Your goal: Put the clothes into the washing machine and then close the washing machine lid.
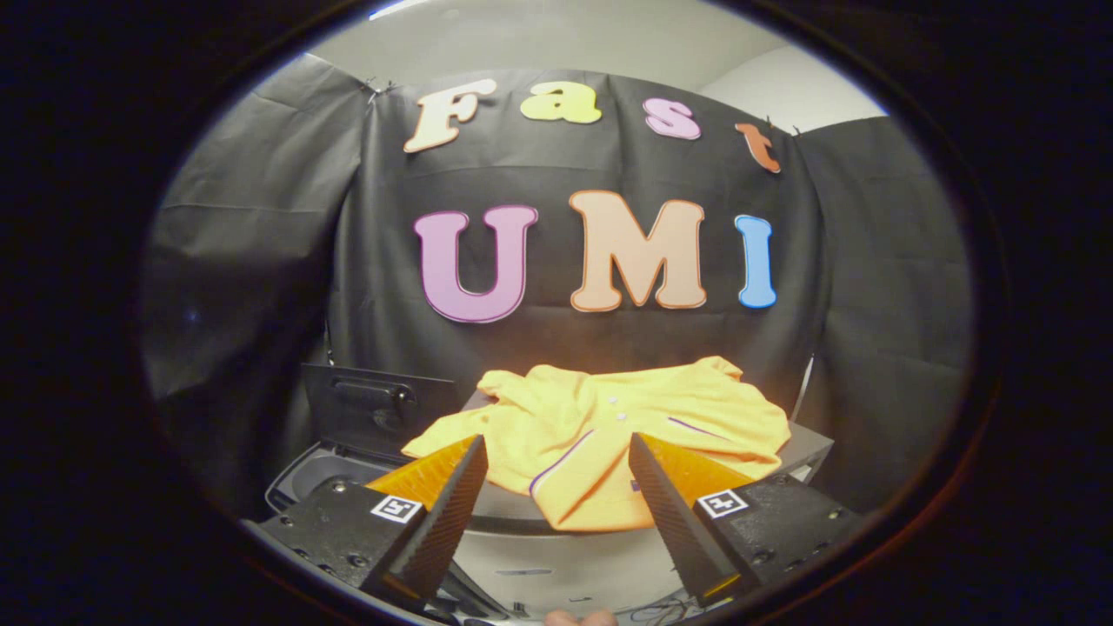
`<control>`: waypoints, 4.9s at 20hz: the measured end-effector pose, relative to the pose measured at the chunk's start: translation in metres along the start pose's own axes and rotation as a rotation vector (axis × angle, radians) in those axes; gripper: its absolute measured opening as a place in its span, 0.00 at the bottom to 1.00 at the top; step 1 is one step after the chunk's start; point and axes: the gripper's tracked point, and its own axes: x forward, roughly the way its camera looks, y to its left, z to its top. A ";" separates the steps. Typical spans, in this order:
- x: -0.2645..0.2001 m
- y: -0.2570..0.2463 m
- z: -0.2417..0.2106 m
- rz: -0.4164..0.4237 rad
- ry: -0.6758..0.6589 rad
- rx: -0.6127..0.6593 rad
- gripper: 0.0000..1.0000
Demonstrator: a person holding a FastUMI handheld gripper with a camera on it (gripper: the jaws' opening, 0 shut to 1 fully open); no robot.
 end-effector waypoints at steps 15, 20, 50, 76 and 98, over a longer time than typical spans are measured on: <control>0.105 -0.065 -0.040 -0.115 0.340 -0.045 0.99; 0.107 -0.055 -0.041 -0.012 0.339 0.019 0.77; 0.084 0.186 0.165 0.290 0.053 0.035 0.01; 0.167 0.350 -0.013 0.378 0.294 0.066 0.13; 0.251 0.346 0.016 0.200 0.116 0.012 0.98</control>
